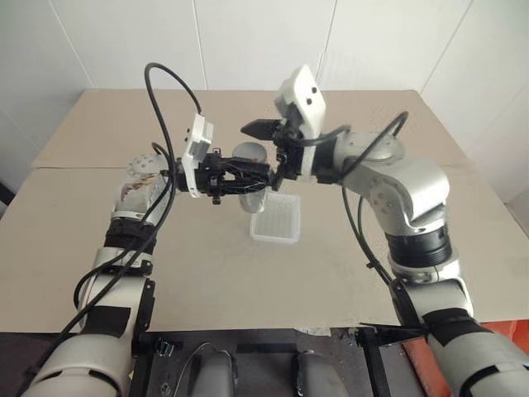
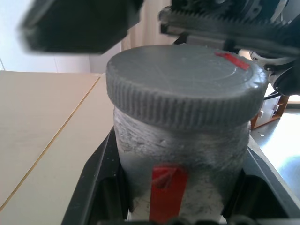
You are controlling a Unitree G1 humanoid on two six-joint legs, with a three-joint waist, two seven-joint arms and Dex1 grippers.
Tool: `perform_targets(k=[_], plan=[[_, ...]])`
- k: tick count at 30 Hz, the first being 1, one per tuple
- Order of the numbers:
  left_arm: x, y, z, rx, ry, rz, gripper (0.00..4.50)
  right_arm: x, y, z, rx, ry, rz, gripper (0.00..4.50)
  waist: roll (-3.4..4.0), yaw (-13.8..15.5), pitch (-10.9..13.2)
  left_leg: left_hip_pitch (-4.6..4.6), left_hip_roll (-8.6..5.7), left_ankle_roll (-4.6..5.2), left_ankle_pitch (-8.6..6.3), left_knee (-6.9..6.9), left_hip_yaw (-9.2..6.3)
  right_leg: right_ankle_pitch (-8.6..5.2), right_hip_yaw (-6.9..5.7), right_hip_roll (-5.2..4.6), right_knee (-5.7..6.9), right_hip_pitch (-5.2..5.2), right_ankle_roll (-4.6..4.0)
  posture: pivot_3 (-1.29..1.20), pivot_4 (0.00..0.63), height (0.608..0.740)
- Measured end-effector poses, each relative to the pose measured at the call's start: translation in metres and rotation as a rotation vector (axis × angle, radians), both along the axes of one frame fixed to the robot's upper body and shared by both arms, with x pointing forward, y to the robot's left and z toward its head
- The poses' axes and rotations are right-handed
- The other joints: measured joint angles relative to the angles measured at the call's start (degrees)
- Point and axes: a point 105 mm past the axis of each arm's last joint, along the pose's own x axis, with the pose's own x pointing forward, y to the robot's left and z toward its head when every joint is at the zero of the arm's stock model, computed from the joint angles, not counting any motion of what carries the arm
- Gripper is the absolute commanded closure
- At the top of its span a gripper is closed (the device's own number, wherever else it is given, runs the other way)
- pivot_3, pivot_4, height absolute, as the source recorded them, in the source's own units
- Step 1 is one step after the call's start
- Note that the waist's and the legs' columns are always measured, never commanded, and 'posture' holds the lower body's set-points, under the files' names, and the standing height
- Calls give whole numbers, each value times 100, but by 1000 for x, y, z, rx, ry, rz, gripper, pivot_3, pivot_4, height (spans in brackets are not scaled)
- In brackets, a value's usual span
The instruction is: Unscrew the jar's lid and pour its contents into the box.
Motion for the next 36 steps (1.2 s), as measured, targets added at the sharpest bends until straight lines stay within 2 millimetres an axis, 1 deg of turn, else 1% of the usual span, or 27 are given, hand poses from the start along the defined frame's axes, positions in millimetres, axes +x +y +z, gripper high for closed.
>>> perform_targets(k=[4,8,12,14,17,21,22,25,29,33,36], plan=[[-1,2,0,5,-3,-2,2544,7,-1,-4,1,14,-2,14,0,-2,0,0,0,0,0,0,1,0,0,0,0,1,0,0,150,740],[-2,5,-1,14,-7,4,2544,7,-3,-5,-1,19,37,14,0,-2,0,0,0,0,0,0,0,0,0,0,0,0,0,0,150,740],[-3,9,-1,21,-7,14,2544,6,-11,-6,3,28,70,14,0,2,0,0,0,0,0,0,0,0,0,0,0,1,0,0,150,740],[-3,12,-2,23,1,22,2544,5,-18,-8,11,40,84,14,0,3,0,0,0,0,0,1,0,0,0,0,0,1,0,0,150,740],[-3,16,0,23,0,28,2544,5,-34,-6,48,51,97,14,0,10,0,0,0,0,0,0,0,0,0,0,-2,2,0,0,150,740],[-5,19,0,24,-2,23,2544,17,-72,-2,98,57,20,14,0,23,0,1,0,0,0,0,1,0,0,-1,-2,3,0,0,150,740],[-5,19,0,22,-3,23,2544,18,-73,-3,100,63,20,14,0,20,0,1,0,0,0,0,1,0,0,0,-1,3,0,0,150,740],[-6,19,0,21,-3,18,2544,16,-73,-7,106,78,46,14,0,-36,0,1,1,0,0,-1,2,0,3,1,0,-2,0,0,150,740],[-6,19,0,20,-3,17,2544,6,-66,2,140,54,101,14,0,-55,0,1,1,0,0,-1,1,0,3,1,0,-1,0,0,150,740],[-6,16,0,11,0,10,2544,-9,-46,12,168,13,177,14,0,-39,0,1,1,0,0,0,0,0,2,0,1,0,0,0,150,740],[-6,11,-1,2,2,0,2544,-16,-28,10,155,10,219,14,0,-28,0,1,0,0,0,1,0,0,2,0,1,0,0,0,150,740]])
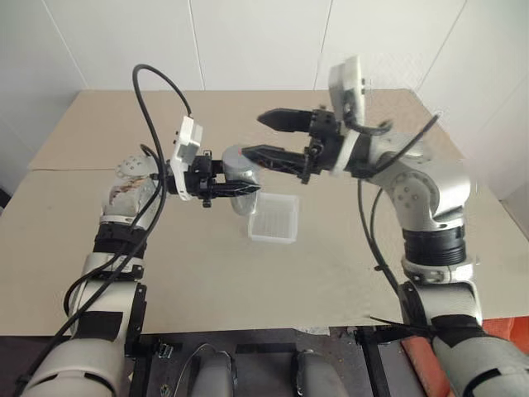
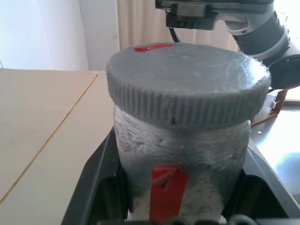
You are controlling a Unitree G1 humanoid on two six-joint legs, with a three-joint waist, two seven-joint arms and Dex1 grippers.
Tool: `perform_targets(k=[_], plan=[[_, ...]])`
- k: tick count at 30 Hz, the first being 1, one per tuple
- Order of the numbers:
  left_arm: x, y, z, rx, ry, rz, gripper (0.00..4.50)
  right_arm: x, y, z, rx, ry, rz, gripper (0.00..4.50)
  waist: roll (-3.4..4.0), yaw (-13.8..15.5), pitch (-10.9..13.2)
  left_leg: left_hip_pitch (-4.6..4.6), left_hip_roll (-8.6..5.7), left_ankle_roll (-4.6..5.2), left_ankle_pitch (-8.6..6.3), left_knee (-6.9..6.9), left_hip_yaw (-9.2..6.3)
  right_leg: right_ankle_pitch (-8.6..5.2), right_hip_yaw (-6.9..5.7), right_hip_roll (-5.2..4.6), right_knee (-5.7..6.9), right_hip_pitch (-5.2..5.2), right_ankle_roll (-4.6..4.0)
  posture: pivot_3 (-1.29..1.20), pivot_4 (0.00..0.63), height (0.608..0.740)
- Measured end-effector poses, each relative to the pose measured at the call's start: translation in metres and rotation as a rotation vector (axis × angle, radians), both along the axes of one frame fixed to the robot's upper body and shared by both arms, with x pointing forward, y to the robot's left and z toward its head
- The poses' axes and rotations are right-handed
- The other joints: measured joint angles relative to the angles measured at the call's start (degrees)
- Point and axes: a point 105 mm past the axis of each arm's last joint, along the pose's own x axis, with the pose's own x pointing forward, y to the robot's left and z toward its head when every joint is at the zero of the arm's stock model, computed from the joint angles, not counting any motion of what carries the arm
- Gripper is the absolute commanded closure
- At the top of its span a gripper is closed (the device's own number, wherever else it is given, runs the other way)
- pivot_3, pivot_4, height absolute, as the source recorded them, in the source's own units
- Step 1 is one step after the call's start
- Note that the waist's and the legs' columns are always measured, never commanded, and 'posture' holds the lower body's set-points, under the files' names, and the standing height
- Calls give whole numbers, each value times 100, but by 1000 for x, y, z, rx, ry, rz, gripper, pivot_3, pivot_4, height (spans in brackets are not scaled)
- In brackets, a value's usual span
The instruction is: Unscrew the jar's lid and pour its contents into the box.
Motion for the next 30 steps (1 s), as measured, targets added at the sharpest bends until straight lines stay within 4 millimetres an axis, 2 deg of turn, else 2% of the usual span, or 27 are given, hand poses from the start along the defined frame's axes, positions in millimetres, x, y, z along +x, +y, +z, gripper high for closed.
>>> perform_targets(k=[3,14,18,23,30], plan=[[0,-2,1,-3,-2,-4,2544,1,15,-4,-34,-7,2,14,0,10,0,0,0,0,0,0,0,0,0,0,0,0,0,0,150,740],[-1,-3,3,-4,-10,-11,2544,12,34,-10,-60,9,-1,14,0,16,0,0,0,0,0,0,0,0,-1,0,0,-1,0,0,150,740],[-4,-4,3,3,-27,-17,2544,21,31,-15,-71,22,-33,14,0,16,0,0,0,0,0,-1,0,0,-1,0,0,-1,0,0,150,740],[-4,-3,4,7,-33,-11,2544,21,28,-16,-82,18,-34,14,1,17,0,-1,0,0,0,-1,0,0,-1,0,-1,-1,0,0,150,740],[-3,1,3,14,-19,0,2544,19,10,-19,-110,-7,-47,14,1,23,0,0,0,0,0,-1,0,0,-1,0,-1,0,0,0,150,740]])
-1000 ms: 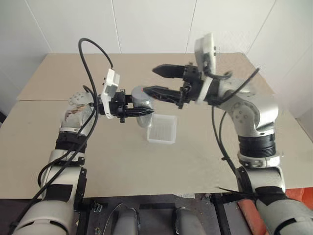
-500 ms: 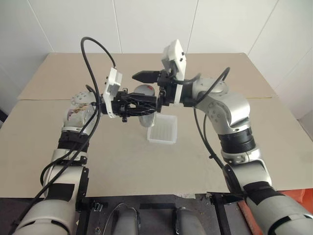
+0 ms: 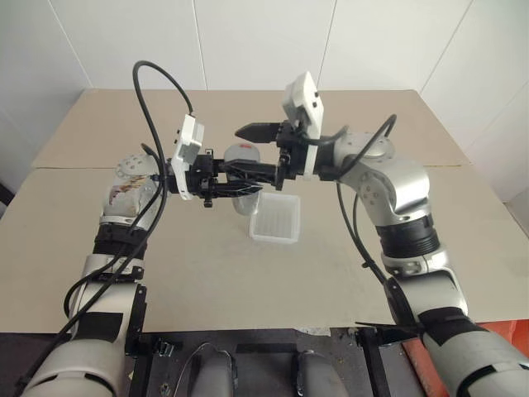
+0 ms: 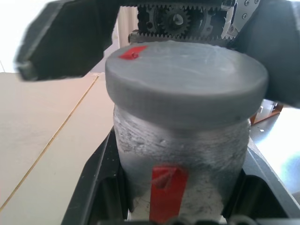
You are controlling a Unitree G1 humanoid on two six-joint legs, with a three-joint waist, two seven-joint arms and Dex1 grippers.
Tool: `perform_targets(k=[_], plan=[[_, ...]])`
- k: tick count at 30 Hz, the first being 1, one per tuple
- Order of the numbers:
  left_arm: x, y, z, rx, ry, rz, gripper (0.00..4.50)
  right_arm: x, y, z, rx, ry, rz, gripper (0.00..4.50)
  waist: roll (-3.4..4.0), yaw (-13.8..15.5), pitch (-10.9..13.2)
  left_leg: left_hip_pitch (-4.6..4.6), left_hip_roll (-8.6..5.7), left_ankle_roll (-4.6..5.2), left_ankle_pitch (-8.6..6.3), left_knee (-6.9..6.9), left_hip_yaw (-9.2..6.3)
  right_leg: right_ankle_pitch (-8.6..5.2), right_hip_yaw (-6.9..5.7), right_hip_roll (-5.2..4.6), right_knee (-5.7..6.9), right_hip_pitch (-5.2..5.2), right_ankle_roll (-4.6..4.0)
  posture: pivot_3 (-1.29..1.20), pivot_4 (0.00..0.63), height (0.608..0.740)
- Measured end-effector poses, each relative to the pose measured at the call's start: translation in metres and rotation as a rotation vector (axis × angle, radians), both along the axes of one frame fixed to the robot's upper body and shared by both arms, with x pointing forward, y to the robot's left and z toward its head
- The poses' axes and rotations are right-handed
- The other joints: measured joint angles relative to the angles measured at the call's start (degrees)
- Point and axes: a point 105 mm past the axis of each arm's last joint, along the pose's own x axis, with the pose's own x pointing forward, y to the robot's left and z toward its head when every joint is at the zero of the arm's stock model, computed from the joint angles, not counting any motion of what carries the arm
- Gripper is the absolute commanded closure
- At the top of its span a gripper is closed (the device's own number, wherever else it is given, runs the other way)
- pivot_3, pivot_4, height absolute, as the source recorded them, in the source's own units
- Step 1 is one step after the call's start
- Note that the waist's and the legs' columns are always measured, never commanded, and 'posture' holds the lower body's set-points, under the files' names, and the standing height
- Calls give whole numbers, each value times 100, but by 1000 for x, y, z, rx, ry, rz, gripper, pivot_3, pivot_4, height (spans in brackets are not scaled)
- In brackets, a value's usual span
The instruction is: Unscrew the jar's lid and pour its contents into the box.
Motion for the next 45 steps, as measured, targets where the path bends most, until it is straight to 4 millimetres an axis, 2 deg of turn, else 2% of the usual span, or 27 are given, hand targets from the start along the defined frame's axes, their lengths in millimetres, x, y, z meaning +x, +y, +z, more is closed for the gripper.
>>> perform_targets(k=[8,14,19,26,32,39,45], plan=[[0,4,1,6,-2,8,2544,-1,-20,-9,-15,17,-35,14,0,3,0,0,0,0,0,1,0,0,0,0,0,1,0,0,150,740],[-3,5,1,13,-4,-13,2544,11,-48,-1,19,10,-157,14,0,18,0,0,0,0,0,0,1,0,0,0,-1,1,0,0,150,740],[-3,5,1,13,-4,-20,2544,13,-56,-10,5,46,-180,14,0,11,0,0,0,0,0,0,1,0,1,0,-1,0,0,0,150,740],[-4,4,1,12,-6,-25,2544,1,-64,-5,-9,27,-162,14,0,23,0,-1,0,0,0,0,1,0,0,0,-1,1,0,0,150,740],[-4,1,0,3,-2,-34,2544,-23,-47,4,5,4,-69,14,0,9,0,1,0,0,0,1,0,0,1,0,0,2,0,0,150,740],[-3,-2,-2,-2,6,-44,2544,-30,-14,7,-5,-23,-26,14,0,10,0,0,0,0,0,1,0,0,0,0,-1,1,0,0,150,740],[-3,-2,-2,0,2,-50,2544,-30,1,11,-12,-41,-29,14,0,22,0,0,0,0,0,1,-1,0,0,0,-1,1,0,0,150,740]])
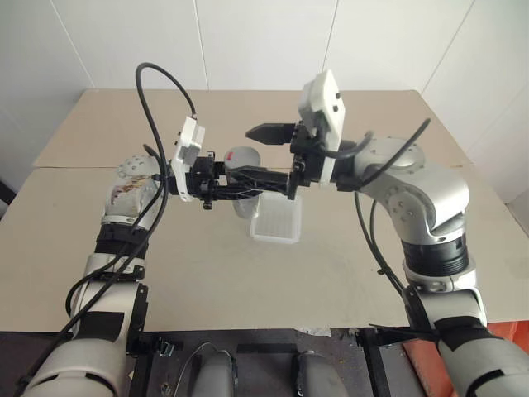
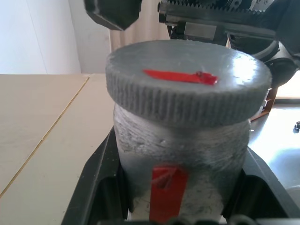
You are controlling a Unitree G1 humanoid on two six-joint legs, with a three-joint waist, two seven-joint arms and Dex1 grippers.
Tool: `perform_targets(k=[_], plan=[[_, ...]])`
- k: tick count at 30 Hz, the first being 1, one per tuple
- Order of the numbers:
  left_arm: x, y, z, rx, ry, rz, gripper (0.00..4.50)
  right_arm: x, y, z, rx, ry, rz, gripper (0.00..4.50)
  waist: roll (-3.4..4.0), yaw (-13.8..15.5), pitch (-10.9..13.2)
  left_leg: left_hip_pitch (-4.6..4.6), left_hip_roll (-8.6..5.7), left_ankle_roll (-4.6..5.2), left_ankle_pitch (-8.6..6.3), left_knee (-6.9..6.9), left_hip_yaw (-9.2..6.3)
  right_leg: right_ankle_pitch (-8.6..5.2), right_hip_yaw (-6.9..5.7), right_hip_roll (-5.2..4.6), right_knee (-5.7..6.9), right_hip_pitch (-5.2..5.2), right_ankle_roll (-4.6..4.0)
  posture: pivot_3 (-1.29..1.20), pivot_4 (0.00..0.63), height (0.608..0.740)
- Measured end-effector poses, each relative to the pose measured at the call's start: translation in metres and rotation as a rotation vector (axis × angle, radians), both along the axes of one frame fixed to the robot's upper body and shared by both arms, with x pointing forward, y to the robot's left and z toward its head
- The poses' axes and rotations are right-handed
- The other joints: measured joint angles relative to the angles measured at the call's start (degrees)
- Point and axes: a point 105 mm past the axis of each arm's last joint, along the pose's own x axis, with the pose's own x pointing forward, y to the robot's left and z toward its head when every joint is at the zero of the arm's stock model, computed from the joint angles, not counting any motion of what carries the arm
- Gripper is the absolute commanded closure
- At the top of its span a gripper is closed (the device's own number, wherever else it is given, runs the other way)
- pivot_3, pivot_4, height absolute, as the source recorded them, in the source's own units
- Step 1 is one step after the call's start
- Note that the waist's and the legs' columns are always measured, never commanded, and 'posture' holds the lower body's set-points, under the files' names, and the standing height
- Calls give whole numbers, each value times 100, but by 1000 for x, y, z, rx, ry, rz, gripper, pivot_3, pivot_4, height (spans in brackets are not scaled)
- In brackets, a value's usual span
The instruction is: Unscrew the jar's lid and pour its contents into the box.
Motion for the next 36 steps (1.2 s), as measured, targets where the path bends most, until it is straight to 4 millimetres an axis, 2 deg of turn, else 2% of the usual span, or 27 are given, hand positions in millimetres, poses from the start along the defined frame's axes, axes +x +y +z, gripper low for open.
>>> perform_targets(k=[7,20,23,26,27,36], plan=[[0,0,0,1,-11,0,2544,9,8,-6,-28,21,-33,14,0,-7,0,0,0,0,0,-1,0,0,0,1,0,-1,0,0,150,740],[0,0,1,1,-13,2,2544,14,6,-10,-42,45,-45,14,0,-8,0,0,0,0,0,0,0,0,0,0,1,-1,0,0,150,740],[0,0,1,1,-13,2,2544,13,7,-11,-44,47,-40,542,0,-9,0,0,0,0,0,0,0,0,0,0,1,-1,0,0,150,740],[1,1,1,-3,-14,9,2544,13,8,-11,-46,53,-34,1602,0,-10,0,0,0,0,0,0,0,0,0,0,1,-1,0,0,150,740],[1,1,1,-3,-14,10,2544,13,8,-12,-46,55,-34,1746,0,-12,0,0,0,0,0,0,0,0,0,0,1,-1,0,0,150,740],[1,1,1,-1,-12,9,2544,12,9,-11,-37,69,-26,1746,0,-11,0,0,0,0,0,0,0,0,0,0,1,-1,0,0,150,740]])
